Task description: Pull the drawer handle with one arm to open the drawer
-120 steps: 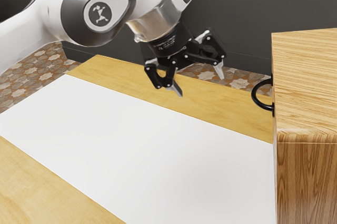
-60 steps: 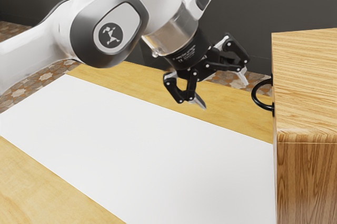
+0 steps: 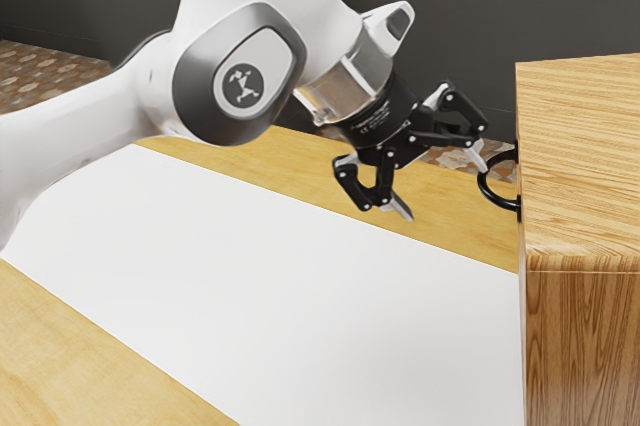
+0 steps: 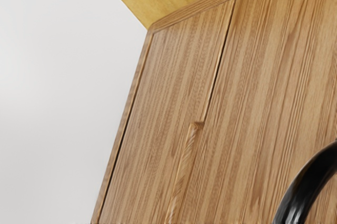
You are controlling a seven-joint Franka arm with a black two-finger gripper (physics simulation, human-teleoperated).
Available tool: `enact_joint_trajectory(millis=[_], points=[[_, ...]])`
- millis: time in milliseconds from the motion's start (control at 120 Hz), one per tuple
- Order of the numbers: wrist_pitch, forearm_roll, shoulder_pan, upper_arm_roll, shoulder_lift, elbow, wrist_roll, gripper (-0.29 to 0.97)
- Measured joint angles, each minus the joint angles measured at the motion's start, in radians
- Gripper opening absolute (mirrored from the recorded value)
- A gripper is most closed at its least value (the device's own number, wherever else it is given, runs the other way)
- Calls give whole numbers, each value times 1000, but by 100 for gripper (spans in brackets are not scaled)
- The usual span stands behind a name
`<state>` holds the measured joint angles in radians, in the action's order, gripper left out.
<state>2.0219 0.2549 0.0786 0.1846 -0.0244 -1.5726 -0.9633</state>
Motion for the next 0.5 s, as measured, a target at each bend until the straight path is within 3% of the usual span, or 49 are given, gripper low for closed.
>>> enact_joint_trajectory(millis=[500], points=[[28, 6, 40, 11, -8, -35, 8, 68]])
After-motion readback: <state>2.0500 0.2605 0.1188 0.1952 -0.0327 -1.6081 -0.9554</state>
